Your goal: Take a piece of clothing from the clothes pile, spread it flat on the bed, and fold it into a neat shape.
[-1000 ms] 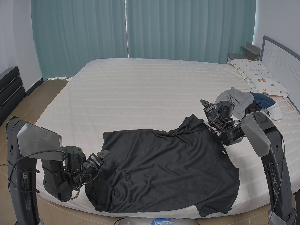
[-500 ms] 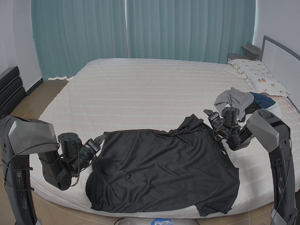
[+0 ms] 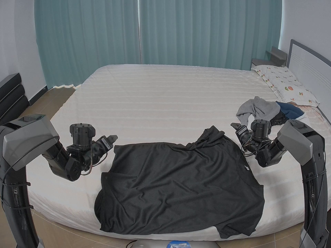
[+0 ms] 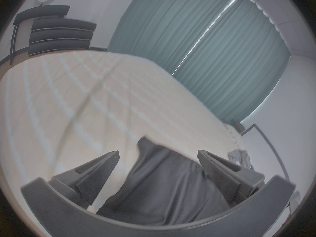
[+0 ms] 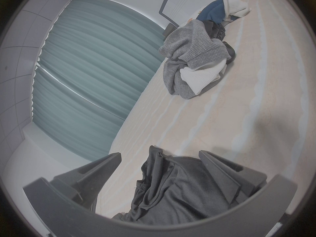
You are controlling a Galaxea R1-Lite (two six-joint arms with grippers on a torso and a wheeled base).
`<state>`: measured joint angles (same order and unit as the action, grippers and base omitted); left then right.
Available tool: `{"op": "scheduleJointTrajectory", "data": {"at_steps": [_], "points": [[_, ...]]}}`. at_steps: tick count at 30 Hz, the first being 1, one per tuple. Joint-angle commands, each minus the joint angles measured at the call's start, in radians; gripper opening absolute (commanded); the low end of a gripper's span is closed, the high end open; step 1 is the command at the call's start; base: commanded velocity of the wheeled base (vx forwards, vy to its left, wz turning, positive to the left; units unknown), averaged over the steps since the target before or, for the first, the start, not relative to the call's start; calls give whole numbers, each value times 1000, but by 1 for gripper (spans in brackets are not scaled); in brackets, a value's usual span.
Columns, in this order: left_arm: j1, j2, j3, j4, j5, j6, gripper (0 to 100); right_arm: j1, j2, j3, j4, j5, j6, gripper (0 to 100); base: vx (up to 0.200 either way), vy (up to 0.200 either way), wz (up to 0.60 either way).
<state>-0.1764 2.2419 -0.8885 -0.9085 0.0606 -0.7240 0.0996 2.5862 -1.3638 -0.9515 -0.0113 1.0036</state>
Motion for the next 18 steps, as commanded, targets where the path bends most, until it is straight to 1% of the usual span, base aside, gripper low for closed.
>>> {"op": "scheduleJointTrajectory", "data": {"at_steps": [1,5,10,14,18], "points": [[8,168,-239,49,4,0,100,9,0,23,-6,1,-5,100,0,0,0],[-3,272,-337,59,4,-2,100,9,3,22,-4,1,-5,100,0,0,0],[-3,326,-375,51,8,-5,100,9,3,23,2,1,-5,100,0,0,0],[0,331,-388,62,16,-20,100,9,2,25,0,1,-3,100,0,0,0],[0,334,-406,56,50,-25,100,6,-3,29,2,-1,-3,100,0,0,0]]}}
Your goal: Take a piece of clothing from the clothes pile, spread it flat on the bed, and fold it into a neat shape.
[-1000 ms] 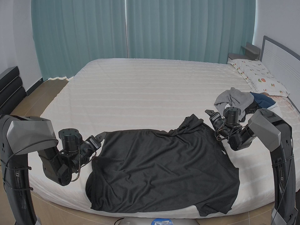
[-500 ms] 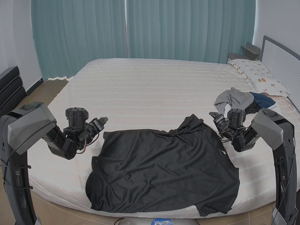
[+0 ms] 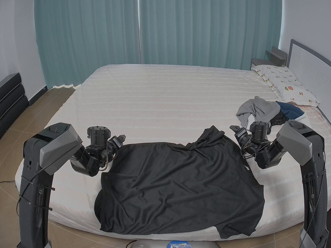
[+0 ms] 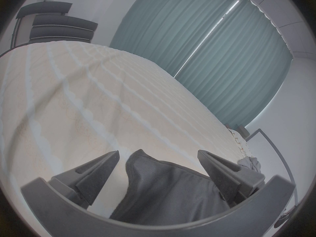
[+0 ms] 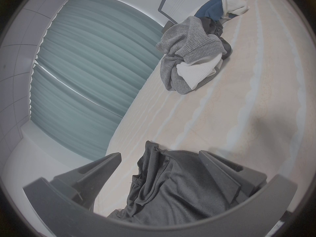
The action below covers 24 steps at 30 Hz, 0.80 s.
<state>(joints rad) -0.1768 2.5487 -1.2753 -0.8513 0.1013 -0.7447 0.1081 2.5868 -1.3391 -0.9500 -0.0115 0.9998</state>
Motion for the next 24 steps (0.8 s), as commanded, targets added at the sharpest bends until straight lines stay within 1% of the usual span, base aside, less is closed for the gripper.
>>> {"op": "scheduleJointTrajectory", "data": {"at_steps": [1,4,8,11,13,14,19,20,21,22,23,24], "points": [[0,27,-19,-2,9,-4,100,-2,-4,5,0,-1,0,100,0,0,0],[-4,45,-25,-5,2,-24,100,-2,-5,6,0,-1,0,100,0,0,0],[-16,53,-35,-2,-9,-25,100,-1,-4,5,0,-2,0,100,0,0,0],[-21,59,-36,-2,-51,-25,100,-1,3,9,4,-8,0,100,0,0,0],[-23,65,-41,1,-61,-27,100,-2,15,8,-4,-8,-3,100,0,0,0],[-23,68,-47,-2,-60,-27,0,-4,19,0,-4,-10,-4,100,0,0,0],[-20,84,-99,-9,-34,-61,0,-4,12,2,-7,-12,-12,100,0,0,0],[-12,84,-134,-23,-3,-104,0,-4,13,0,-7,-12,-15,100,0,0,0],[-12,84,-134,-23,-3,-104,0,-4,13,0,-7,-12,-15,100,0,0,0],[5,74,-167,-23,31,-168,0,-7,13,-2,-7,-12,-21,100,0,0,0],[5,74,-167,-23,31,-168,0,-7,13,-2,-7,-12,-21,100,0,0,0],[20,54,-171,-23,35,-206,0,-10,12,-5,-7,-12,-24,100,0,0,0]]}}
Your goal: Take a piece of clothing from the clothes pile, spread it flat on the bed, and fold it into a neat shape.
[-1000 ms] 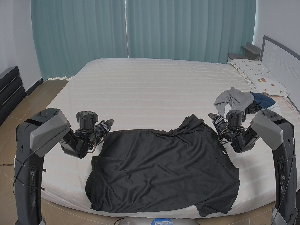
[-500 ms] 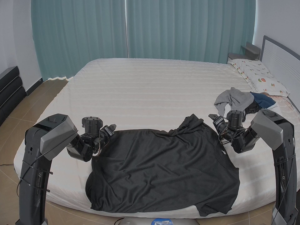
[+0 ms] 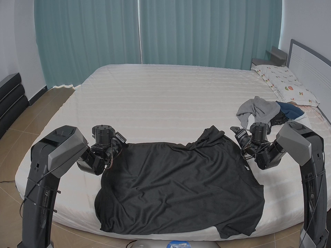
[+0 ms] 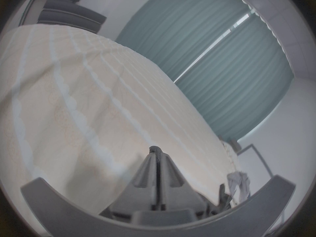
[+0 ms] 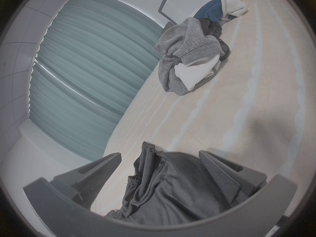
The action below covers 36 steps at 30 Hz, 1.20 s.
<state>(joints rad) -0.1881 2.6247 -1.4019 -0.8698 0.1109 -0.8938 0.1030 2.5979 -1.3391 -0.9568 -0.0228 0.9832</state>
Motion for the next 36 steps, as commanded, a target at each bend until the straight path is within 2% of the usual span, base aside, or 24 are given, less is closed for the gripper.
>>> {"op": "scheduleJointTrajectory", "data": {"at_steps": [1,8,11,18,20,22,27,28,30,36], "points": [[36,-22,-46,-11,29,-57,0,-6,2,-11,0,0,-12,100,0,0,0],[52,-17,-37,-101,35,-54,0,4,41,-26,-37,1,-121,100,0,0,0],[53,-3,-37,-107,35,-54,0,4,48,-20,-77,1,-143,100,0,0,0],[59,17,-32,-120,41,-53,0,6,45,-11,-71,1,-201,100,0,0,0],[61,12,-20,-117,43,-51,0,4,45,-12,-59,4,-279,100,0,0,0],[61,5,-15,-113,41,-47,0,1,41,-21,-48,9,-310,100,0,0,0],[53,-29,14,-100,41,19,0,-3,30,-94,73,30,-383,100,0,0,0],[53,-41,24,-95,41,96,0,3,59,-155,151,24,-446,100,0,0,0],[55,-55,24,-94,43,130,0,12,77,-207,184,20,-483,100,0,0,0],[62,-66,35,-94,58,142,0,34,77,-279,265,26,-492,100,0,0,0]]}}
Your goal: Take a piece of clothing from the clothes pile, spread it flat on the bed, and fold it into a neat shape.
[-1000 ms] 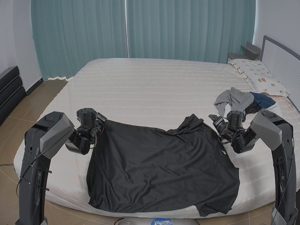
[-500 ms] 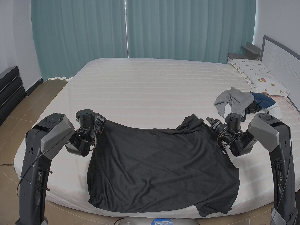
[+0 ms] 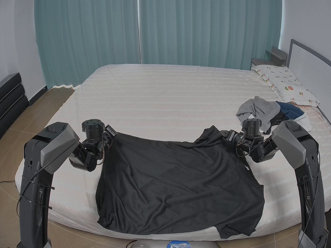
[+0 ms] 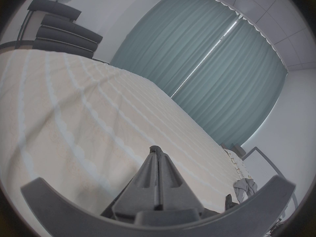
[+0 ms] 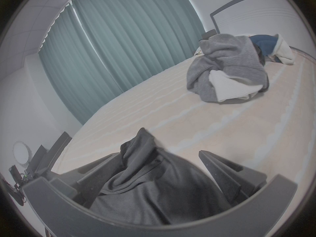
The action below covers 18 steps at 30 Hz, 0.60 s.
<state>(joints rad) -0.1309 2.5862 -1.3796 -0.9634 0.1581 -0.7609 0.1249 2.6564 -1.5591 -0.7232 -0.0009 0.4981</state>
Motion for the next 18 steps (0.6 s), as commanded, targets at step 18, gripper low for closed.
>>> {"op": "scheduleJointTrajectory", "data": {"at_steps": [18], "points": [[2,-18,10,-1,18,9,0,-11,94,-156,105,9,-1,100,0,0,0]]}}
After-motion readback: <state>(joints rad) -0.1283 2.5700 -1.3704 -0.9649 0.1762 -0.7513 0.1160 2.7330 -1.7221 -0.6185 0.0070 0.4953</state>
